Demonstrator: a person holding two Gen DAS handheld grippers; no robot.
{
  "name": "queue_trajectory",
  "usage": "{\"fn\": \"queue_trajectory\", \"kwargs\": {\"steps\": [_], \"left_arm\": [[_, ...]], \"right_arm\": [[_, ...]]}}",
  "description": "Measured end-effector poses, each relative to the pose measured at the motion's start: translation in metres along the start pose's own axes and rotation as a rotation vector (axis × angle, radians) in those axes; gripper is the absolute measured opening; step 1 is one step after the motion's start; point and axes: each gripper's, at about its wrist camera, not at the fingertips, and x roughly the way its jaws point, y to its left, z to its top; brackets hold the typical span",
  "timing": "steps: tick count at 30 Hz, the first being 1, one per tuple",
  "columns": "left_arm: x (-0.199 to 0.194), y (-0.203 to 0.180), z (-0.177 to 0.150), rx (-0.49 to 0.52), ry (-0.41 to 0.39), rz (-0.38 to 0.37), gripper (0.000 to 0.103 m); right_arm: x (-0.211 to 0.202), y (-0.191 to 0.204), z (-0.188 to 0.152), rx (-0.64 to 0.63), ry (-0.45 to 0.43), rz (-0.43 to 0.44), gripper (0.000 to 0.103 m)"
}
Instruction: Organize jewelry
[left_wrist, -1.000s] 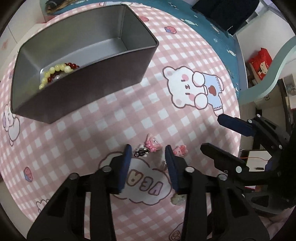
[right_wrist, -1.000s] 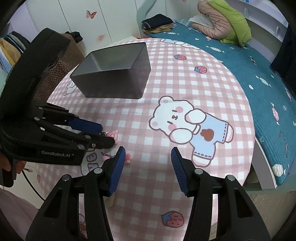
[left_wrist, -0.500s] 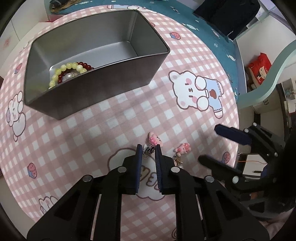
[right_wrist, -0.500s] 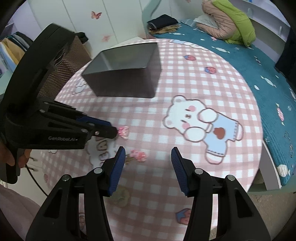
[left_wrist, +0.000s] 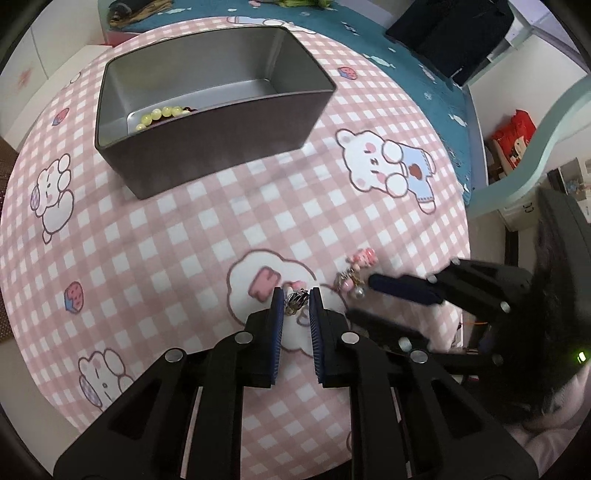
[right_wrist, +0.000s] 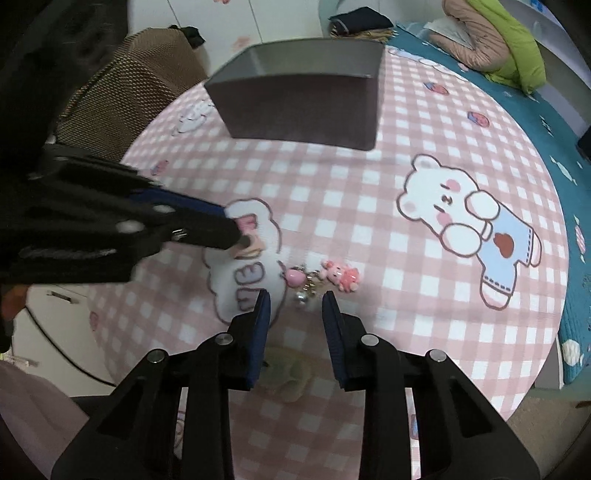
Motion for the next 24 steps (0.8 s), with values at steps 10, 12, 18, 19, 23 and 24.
{"fn": "queue_trajectory", "kwargs": {"steps": [10, 12, 18, 19, 23, 24], "left_arm": [[-0.007, -0.001, -0.009, -0.019, -0.020, -0.019, 0.014], [-0.009, -0.001, -0.008, -0.025, -0.028, -0.018, 0.014], [-0.017, 0.001, -0.004, -0.038, -0.055, -0.024, 0.014], [-0.020, 0.001, -0.004, -0.040, -0.059, -0.026, 0.014], [-0.033, 0.000, 0.002, -0.044, -0.101, -0.031, 0.014], [-0.035, -0.001, 0.003, -0.046, -0.111, -0.030, 0.014]], "right_arm": [[0.003, -0.001, 0.001, -0.032, -0.018, -0.053, 0.012], [-0.004, -0.002, 0.002, -0.031, -0.030, -0.055, 0.012], [-0.024, -0.001, 0.011, -0.046, -0.079, -0.070, 0.012], [-0.026, -0.001, 0.012, -0.051, -0.085, -0.073, 0.012], [-0.038, -0.001, 0.024, -0.064, -0.123, -0.086, 0.012], [-0.041, -0.001, 0.026, -0.068, -0.131, -0.091, 0.012]]}}
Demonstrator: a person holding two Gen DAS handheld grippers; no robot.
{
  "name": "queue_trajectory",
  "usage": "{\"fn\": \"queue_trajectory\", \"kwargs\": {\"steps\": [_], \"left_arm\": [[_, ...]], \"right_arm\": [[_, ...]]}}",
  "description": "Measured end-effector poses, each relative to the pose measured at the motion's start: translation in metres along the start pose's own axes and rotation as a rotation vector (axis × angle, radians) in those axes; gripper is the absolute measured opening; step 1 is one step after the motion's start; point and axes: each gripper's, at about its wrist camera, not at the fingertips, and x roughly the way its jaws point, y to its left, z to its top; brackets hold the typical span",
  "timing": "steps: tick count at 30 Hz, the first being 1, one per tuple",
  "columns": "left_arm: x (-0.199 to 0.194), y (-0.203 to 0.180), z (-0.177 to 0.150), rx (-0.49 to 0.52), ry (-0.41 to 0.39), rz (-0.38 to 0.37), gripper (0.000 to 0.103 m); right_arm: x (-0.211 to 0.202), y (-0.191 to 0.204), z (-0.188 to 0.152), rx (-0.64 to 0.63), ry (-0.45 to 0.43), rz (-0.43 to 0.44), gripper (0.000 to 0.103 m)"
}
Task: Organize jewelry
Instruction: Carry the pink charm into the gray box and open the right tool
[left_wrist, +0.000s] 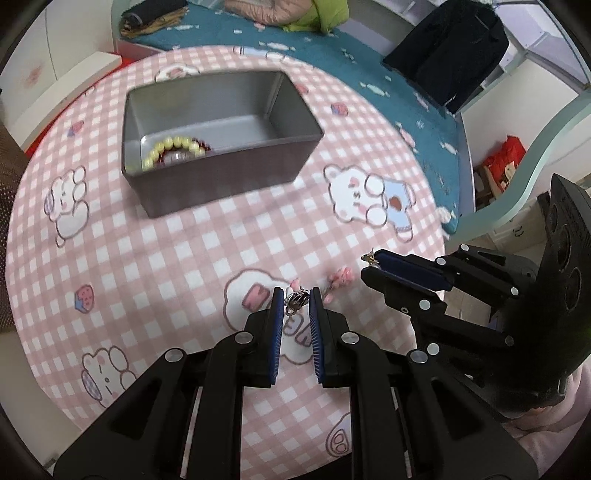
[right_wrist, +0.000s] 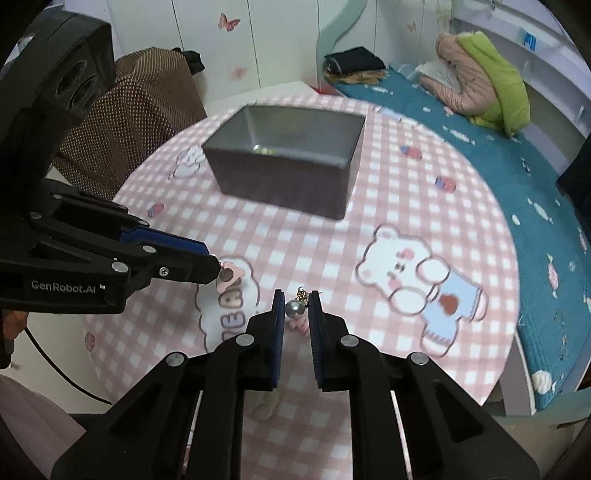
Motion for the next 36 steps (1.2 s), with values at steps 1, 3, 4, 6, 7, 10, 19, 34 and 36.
{"fn": "queue_trajectory", "kwargs": {"steps": [1, 3, 4, 6, 7, 10, 19, 34, 36], "left_arm": [[-0.003, 0.000, 0.002, -0.002, -0.012, -0.001, 0.014], [-0.011, -0.001, 0.008, -0.011, -0.037, -0.007, 0.014], [-0.014, -0.001, 0.011, -0.014, -0.048, -0.010, 0.014], [-0.021, -0.001, 0.016, -0.022, -0.069, -0.013, 0.014], [-0.024, -0.002, 0.018, -0.024, -0.079, -0.011, 0.014], [-0.031, 0.000, 0.025, -0.040, -0.105, -0.003, 0.014], [-0.049, 0.009, 0.045, -0.108, -0.182, 0.043, 0.014], [-0.040, 0.031, 0.075, -0.197, -0.197, 0.089, 0.014], [-0.038, 0.033, 0.076, -0.203, -0.192, 0.089, 0.014]], "right_arm": [[-0.003, -0.001, 0.004, -0.007, -0.011, -0.003, 0.012], [-0.007, -0.003, 0.010, -0.019, -0.027, -0.013, 0.012], [-0.009, -0.005, 0.015, -0.025, -0.038, -0.013, 0.012], [-0.012, -0.007, 0.022, -0.037, -0.051, -0.011, 0.012], [-0.013, -0.008, 0.026, -0.046, -0.059, -0.009, 0.012], [-0.014, -0.009, 0.039, -0.073, -0.081, -0.007, 0.012], [-0.011, -0.011, 0.076, -0.145, -0.128, 0.029, 0.012], [0.020, -0.020, 0.106, -0.144, -0.111, 0.087, 0.023], [0.021, -0.023, 0.106, -0.133, -0.109, 0.082, 0.038]]}}
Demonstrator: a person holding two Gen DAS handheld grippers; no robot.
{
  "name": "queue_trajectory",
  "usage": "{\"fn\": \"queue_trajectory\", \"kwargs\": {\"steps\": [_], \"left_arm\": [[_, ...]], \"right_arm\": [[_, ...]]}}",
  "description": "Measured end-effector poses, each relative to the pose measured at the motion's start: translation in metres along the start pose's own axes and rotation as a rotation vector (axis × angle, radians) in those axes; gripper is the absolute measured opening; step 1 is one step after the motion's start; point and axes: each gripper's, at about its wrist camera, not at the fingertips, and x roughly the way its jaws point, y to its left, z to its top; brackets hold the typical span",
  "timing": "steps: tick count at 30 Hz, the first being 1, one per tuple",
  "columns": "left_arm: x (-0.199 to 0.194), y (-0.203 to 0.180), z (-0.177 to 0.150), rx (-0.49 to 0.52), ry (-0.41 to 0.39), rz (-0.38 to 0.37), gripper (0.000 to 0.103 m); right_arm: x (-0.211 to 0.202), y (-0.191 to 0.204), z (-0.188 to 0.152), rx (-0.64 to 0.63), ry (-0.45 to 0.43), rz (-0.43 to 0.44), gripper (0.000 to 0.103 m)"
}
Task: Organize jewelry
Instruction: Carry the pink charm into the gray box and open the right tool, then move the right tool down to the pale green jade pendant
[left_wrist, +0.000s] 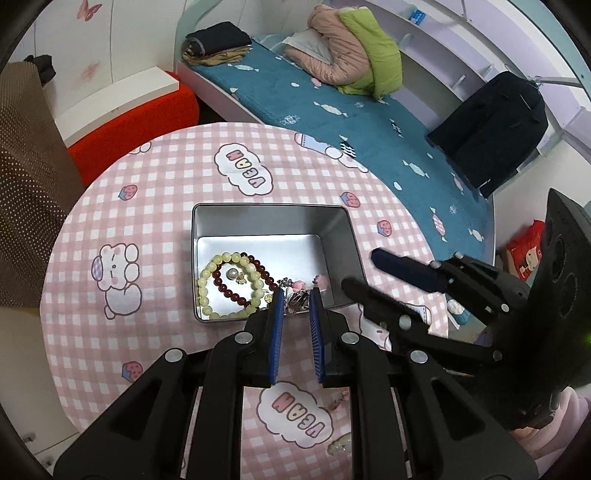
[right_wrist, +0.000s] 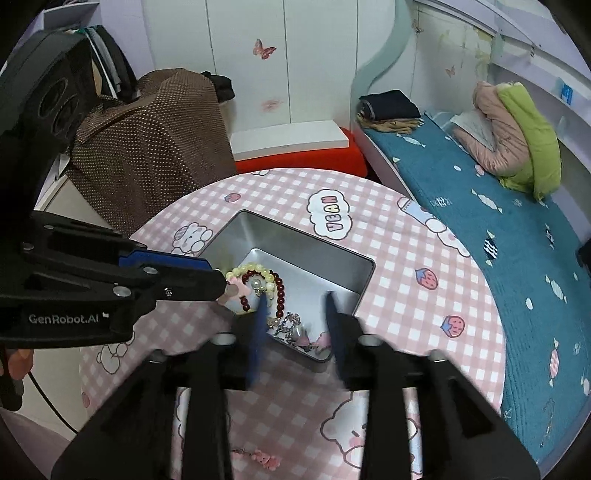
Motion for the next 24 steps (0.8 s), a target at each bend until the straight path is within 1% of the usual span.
{"fn": "queue_trajectory", "kwargs": {"steps": [4, 9, 10, 11, 12, 15, 17, 19, 24], "left_arm": [[0.008, 0.004, 0.004, -0.009, 0.008, 0.002, 0.014], [0.018, 0.005, 0.005, -0.006, 0.044, 0.020, 0.016], [0.019, 0.005, 0.005, -0.007, 0.049, 0.015, 0.018], [0.019, 0.005, 0.004, -0.008, 0.049, 0.016, 0.031], [0.018, 0.004, 0.004, -0.007, 0.047, 0.020, 0.042], [0.018, 0.004, 0.003, 0.005, 0.045, 0.020, 0.042], [0.019, 0.004, 0.003, 0.009, 0.050, 0.020, 0.042], [0.018, 0.004, 0.001, 0.011, 0.051, 0.017, 0.042], [0.013, 0.001, -0.004, 0.030, 0.050, 0.012, 0.042]], "right_arm": [[0.000, -0.007, -0.003, 0.021, 0.009, -0.020, 0.040], [-0.002, -0.016, -0.008, 0.061, 0.021, -0.044, 0.042], [-0.003, -0.017, -0.009, 0.067, 0.021, -0.050, 0.042], [-0.004, -0.018, -0.010, 0.073, 0.022, -0.056, 0.042], [-0.005, -0.018, -0.011, 0.077, 0.024, -0.063, 0.043], [-0.008, -0.020, -0.016, 0.094, 0.030, -0.077, 0.043], [-0.011, -0.021, -0.019, 0.105, 0.034, -0.087, 0.045], [-0.014, -0.022, -0.023, 0.115, 0.033, -0.101, 0.049], [-0.021, -0.022, -0.031, 0.139, 0.033, -0.116, 0.052]]}}
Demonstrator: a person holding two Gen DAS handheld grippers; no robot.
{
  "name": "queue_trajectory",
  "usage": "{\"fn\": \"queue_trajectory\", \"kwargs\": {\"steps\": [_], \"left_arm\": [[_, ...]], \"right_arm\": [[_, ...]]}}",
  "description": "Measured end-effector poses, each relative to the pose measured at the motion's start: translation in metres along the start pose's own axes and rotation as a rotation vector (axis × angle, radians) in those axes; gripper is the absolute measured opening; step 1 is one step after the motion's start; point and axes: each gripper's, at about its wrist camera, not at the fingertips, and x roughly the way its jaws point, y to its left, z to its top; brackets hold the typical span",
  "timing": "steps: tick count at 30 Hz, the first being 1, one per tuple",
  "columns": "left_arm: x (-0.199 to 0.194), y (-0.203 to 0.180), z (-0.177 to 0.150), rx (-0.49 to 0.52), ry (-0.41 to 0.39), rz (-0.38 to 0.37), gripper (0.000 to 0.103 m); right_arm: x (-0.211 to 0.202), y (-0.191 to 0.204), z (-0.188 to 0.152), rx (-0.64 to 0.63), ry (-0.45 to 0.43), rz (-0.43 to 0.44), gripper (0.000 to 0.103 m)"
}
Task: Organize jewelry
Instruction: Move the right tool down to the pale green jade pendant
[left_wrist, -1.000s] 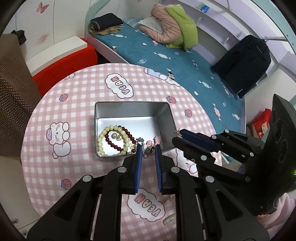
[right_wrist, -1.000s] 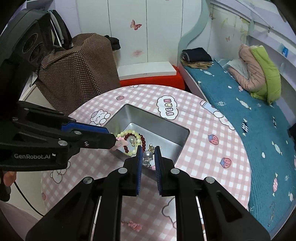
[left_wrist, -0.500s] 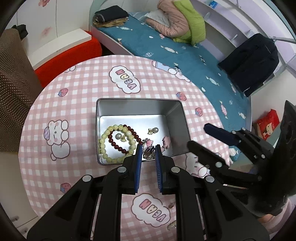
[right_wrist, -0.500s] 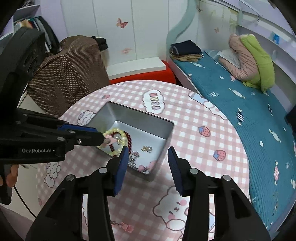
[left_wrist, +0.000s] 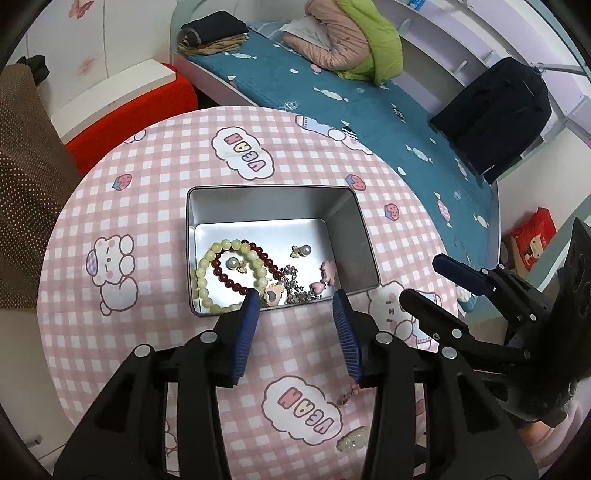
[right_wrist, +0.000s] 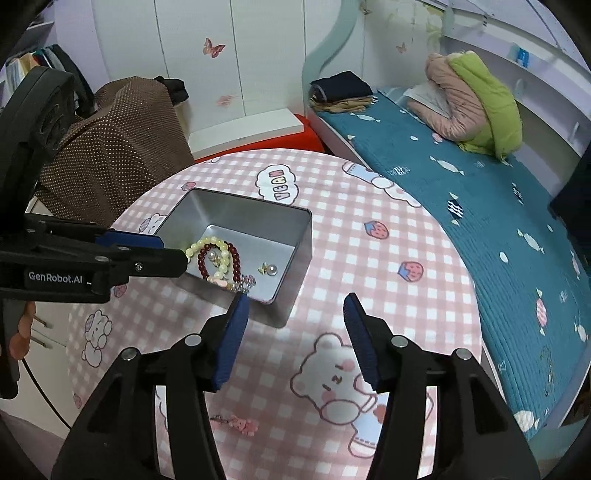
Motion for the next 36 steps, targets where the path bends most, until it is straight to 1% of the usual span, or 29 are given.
{"fn": "queue_trajectory", "kwargs": {"steps": [5, 8, 11, 16, 18, 21, 27, 31, 36], "left_arm": [[-0.007, -0.003, -0.010, 0.028, 0.005, 0.000, 0.043], [-0.012, -0.004, -0.018, 0.043, 0.004, -0.001, 0.050], [-0.013, -0.003, -0.028, 0.051, 0.020, -0.002, 0.050], [-0.014, -0.002, -0.043, 0.065, 0.049, -0.008, 0.050], [-0.013, -0.001, -0.050, 0.075, 0.062, -0.011, 0.050], [-0.010, 0.000, -0.062, 0.088, 0.085, -0.017, 0.054], [0.001, 0.002, -0.081, 0.115, 0.147, -0.022, 0.054], [0.008, 0.006, -0.096, 0.135, 0.192, -0.023, 0.054], [0.014, 0.010, -0.105, 0.146, 0.224, -0.027, 0.054]], "right_arm": [[-0.008, 0.004, -0.013, 0.013, 0.007, -0.014, 0.055], [-0.011, 0.005, -0.021, 0.031, 0.018, -0.022, 0.056], [-0.014, 0.008, -0.031, 0.048, 0.032, -0.030, 0.057], [-0.017, 0.016, -0.045, 0.072, 0.050, -0.041, 0.064], [-0.017, 0.021, -0.053, 0.081, 0.066, -0.042, 0.065], [-0.015, 0.029, -0.065, 0.089, 0.092, -0.032, 0.067], [-0.008, 0.051, -0.093, 0.109, 0.162, 0.001, 0.067], [-0.007, 0.064, -0.104, 0.113, 0.182, 0.020, 0.067], [-0.004, 0.078, -0.117, 0.101, 0.214, 0.032, 0.067]]}}
